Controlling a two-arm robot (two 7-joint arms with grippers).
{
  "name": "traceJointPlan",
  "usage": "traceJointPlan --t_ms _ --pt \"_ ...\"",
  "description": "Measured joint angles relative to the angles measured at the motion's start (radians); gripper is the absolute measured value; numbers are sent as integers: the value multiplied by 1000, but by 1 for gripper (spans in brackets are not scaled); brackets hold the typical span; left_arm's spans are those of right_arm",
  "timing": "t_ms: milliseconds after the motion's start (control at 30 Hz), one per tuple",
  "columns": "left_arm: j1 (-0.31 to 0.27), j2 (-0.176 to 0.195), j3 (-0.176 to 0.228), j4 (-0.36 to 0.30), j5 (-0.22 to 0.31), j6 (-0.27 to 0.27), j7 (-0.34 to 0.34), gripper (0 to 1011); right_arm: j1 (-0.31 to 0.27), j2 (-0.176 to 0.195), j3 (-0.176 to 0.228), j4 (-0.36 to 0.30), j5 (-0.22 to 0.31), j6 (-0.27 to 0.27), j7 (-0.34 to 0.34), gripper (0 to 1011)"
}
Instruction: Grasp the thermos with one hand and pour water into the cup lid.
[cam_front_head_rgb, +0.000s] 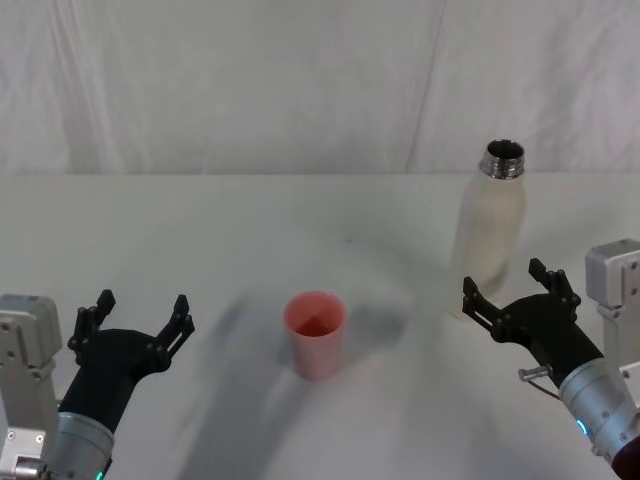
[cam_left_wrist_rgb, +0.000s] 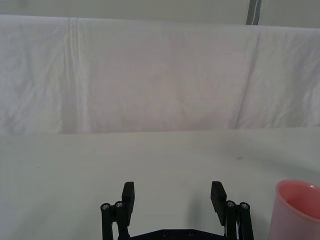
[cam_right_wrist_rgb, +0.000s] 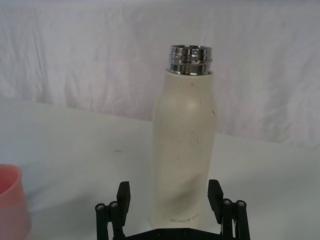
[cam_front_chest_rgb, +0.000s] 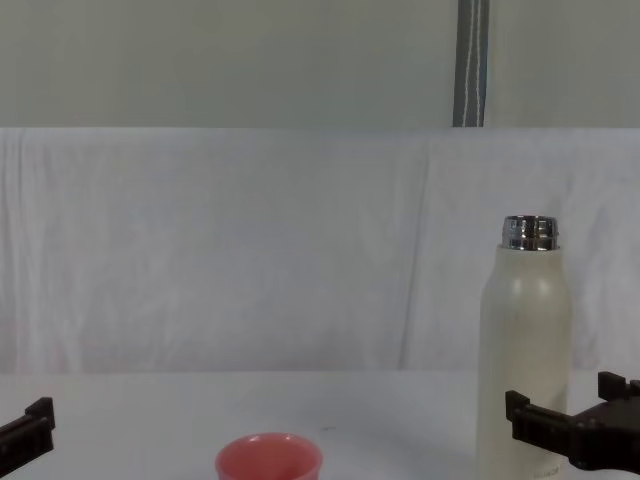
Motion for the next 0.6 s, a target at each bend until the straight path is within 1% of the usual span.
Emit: traceJointPlan --t_ms 433,600 --pt "0 0 0 0 0 0 0 1001 59 -6 -3 59 -4 4 8 1001" --pt "0 0 0 0 0 0 0 1001 80 -17 -1 79 4 8 8 1001"
